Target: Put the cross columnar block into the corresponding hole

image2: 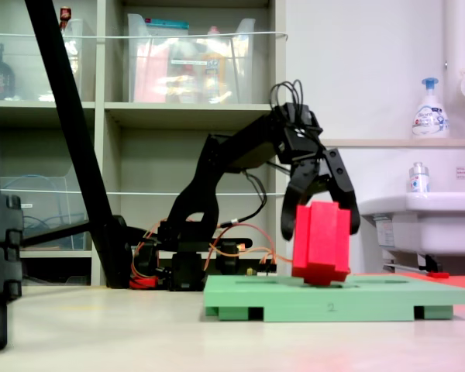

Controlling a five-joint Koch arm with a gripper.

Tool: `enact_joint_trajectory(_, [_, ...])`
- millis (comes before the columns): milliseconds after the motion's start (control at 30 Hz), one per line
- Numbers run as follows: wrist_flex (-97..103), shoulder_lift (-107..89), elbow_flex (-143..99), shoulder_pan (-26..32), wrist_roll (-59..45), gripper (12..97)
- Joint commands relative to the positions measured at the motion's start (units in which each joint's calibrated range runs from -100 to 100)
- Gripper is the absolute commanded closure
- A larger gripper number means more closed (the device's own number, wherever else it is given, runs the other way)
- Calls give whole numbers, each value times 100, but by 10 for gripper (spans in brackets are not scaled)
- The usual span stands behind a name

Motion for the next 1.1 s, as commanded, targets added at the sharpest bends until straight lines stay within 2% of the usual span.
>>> enact_joint_trajectory(0, [130, -139, 499, 24, -15, 734])
enact_joint_trajectory(1067, [409, 545, 509, 181, 147, 734])
